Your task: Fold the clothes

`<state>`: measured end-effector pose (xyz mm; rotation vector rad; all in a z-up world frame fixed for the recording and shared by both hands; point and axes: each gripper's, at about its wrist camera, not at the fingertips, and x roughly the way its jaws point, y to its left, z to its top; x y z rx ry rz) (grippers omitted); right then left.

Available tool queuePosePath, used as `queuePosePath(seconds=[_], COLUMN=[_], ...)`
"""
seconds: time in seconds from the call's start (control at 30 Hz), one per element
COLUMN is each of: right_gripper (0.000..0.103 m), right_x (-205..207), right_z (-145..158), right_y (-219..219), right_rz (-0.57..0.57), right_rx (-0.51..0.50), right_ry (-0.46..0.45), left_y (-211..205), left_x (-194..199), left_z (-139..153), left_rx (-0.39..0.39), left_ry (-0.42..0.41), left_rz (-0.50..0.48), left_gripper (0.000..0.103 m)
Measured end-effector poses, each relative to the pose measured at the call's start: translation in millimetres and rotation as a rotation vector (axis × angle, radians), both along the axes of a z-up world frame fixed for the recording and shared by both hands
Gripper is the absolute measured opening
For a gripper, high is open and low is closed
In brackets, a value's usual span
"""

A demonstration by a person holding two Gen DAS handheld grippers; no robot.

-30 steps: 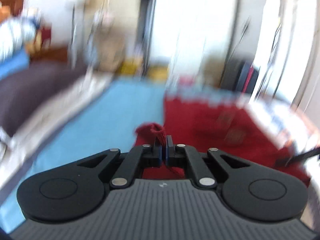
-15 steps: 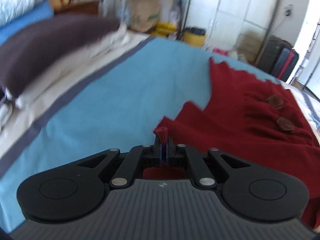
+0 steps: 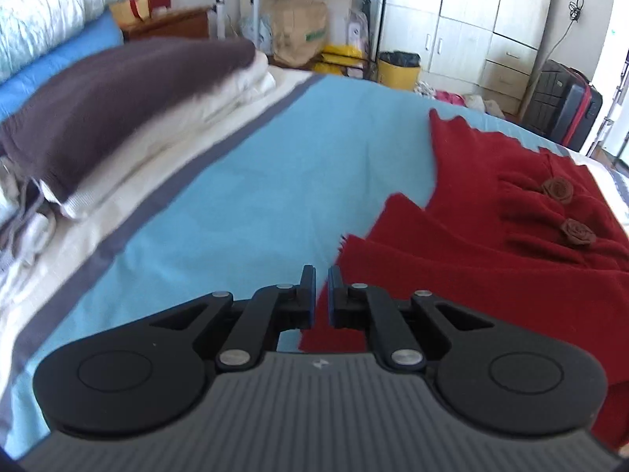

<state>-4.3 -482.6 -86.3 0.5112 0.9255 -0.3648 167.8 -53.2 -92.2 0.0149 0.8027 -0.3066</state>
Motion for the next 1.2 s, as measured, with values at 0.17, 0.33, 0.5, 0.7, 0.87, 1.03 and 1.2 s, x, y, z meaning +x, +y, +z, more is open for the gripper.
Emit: queuePosePath(seconds=[0.17, 0.33, 0.5, 0.7, 0.87, 1.03, 1.2], right_gripper=[0.066, 0.066, 0.066, 0.066, 0.066, 0.066, 0.066], right_x=[2, -1, 3, 25, 69, 135, 179], right_z=[0, 8, 18, 26, 35, 16, -18], right_y=[5, 5, -7, -29, -58, -107, -147], right_rz=[0.011, 0.009, 0.029, 0.156, 0.206, 0.115, 0.007], right_rx=[-0.02, -0.045, -0.006, 0.114, 0.212, 0.242, 0.272], right_ry=[0.013, -0.025, -0.118, -0.183, -0.192, -0.089, -0.067], left_y=[-2, -4, -19, -44, -95, -147, -175], left_x=[-6, -13, 1, 46, 105, 165, 224], left_z=[12, 25, 33, 41, 42, 27, -4], left_rx=[-0.052, -0.103, -0.169, -0.201, -0.103, -0.044, -0.093], left_ry=[-0.015, -0.03, 0.048, 0.117, 0.156, 0.245, 0.342], left_rz=[-0.037, -0.074, -0.183, -0.312, -0.419, -0.473, -0.398], left_gripper=[0.006, 0.006, 0.006, 0.021, 0.043, 0.051, 0.048])
